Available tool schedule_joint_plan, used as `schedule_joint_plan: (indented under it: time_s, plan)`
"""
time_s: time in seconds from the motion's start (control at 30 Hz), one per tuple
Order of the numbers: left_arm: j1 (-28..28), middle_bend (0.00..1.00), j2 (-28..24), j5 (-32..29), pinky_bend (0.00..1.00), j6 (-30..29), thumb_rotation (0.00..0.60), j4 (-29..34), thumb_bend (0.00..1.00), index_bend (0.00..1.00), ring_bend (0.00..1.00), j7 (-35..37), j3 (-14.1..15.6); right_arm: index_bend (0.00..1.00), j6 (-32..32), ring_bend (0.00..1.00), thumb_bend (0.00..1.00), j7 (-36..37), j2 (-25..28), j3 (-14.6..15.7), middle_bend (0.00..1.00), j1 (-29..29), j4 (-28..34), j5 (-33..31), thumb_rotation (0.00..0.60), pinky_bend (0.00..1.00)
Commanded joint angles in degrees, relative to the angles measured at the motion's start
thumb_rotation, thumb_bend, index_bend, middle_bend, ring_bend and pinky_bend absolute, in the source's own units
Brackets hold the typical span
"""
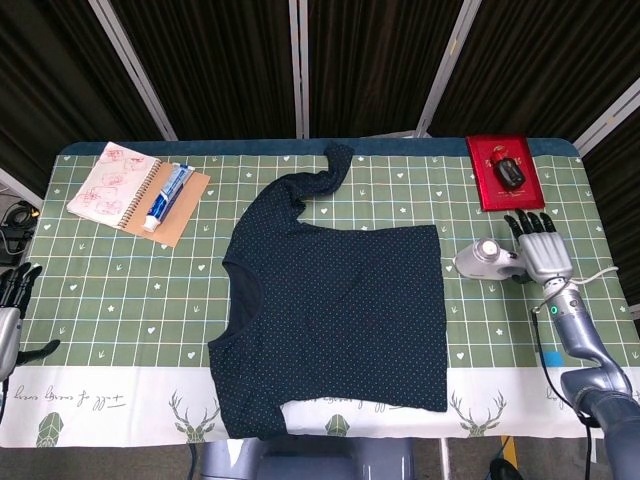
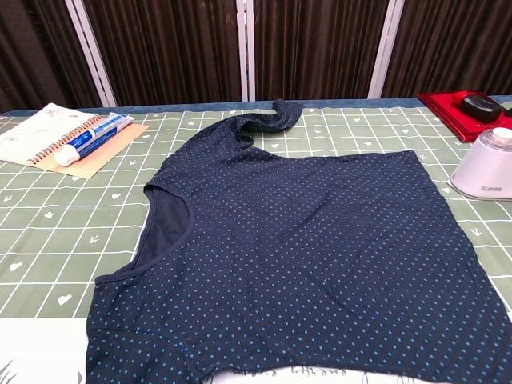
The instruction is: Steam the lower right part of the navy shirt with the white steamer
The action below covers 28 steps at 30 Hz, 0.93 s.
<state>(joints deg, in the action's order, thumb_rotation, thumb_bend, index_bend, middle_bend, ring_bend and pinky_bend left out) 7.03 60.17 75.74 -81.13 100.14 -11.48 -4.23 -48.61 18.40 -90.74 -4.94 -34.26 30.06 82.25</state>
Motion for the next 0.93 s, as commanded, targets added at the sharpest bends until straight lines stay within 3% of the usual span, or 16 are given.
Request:
schedule_joint_plan:
  time_s: [0.03,0.23,0.4,0.6,0.93]
  plan:
    - [-0.20,0.00,-0.38,0.34,0.00,-0.38,0.600,0.16,0.00,0.00,0.00,0.64,-0.05,0.00,-4.75,0.00,0.00,-6.77,10.21,-0.87,0.00,4.06,17.14,-1.88,0.600,0.00]
    - [-0.68,0.00,-1.06,1.44,0.00,-1.22,0.600,0.56,0.00,0.00,0.00,1.89,0.14,0.00,-11.84,0.00,0.00,-11.72,21.55,-1.44,0.00,9.45,38.42,-3.70,0.600,0.00]
    - [-1.01,0.00,-1.23,2.94,0.00,-1.97,0.600,0.85,0.00,0.00,0.00,2.20,0.56,0.00,-19.47,0.00,0.00,-13.14,27.05,-0.71,0.00,13.88,49.18,-1.94,0.600,0.00]
    - [-1.44,0.00,-1.20,4.85,0.00,-2.84,0.600,0.86,0.00,0.00,0.00,2.87,1.15,0.00,-28.25,0.00,0.00,-20.30,28.27,0.12,0.00,19.04,56.45,-1.41,0.600,0.00]
    - [-2.16,0.00,-2.02,6.72,0.00,-3.86,0.600,0.94,0.00,0.00,0.00,5.05,1.69,0.00,-35.83,0.00,0.00,-24.08,26.21,1.82,0.00,24.09,58.21,0.87,0.600,0.00]
